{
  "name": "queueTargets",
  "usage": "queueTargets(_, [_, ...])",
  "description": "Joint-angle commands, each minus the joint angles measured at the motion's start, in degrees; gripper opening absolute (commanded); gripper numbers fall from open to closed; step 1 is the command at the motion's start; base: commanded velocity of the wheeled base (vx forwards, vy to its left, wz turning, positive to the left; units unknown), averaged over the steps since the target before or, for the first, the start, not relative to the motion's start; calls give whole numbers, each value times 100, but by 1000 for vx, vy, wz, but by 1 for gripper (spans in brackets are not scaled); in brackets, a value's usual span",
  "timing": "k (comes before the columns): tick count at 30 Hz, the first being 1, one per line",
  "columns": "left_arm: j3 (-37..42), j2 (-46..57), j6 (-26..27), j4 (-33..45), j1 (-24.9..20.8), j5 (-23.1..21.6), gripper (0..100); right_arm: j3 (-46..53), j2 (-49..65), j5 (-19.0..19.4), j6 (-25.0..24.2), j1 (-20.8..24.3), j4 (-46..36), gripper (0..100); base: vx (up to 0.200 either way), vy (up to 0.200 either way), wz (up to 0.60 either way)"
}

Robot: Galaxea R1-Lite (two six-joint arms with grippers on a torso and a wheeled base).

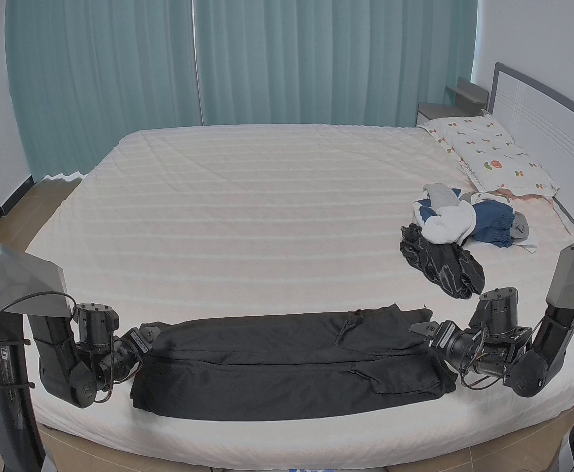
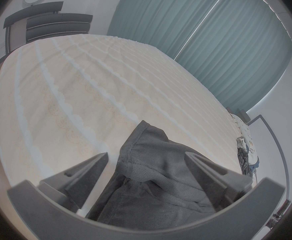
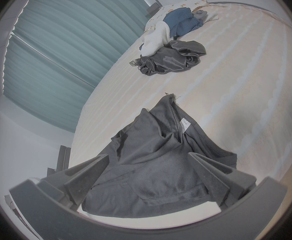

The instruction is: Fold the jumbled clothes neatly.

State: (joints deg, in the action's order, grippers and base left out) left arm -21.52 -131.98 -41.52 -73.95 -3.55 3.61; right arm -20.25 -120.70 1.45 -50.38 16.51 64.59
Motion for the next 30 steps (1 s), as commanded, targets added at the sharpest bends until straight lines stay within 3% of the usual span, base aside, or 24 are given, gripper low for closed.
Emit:
queueTargets(1, [-19, -83, -5, -6, -6, 8, 0, 135, -15, 4, 2, 19, 1, 100, 0, 0, 0])
queueTargets(5, [-46, -48, 4, -6, 3, 167, 0, 223, -33, -13, 2, 63, 1, 100, 0, 0, 0])
queueTargets(12, [-107, 40, -5, -23, 3, 246, 0, -23, -252, -409, -33, 221, -25, 100, 0, 0, 0])
queueTargets(17, [-177, 58, -14, -58, -14, 404, 0, -427, -455, -514, -402, 459, -315, 100, 0, 0, 0])
queueTargets(30, [-213, 119, -23, -85, -14, 404, 0, -1166, -1008, -945, -490, 415, -649, 100, 0, 0, 0])
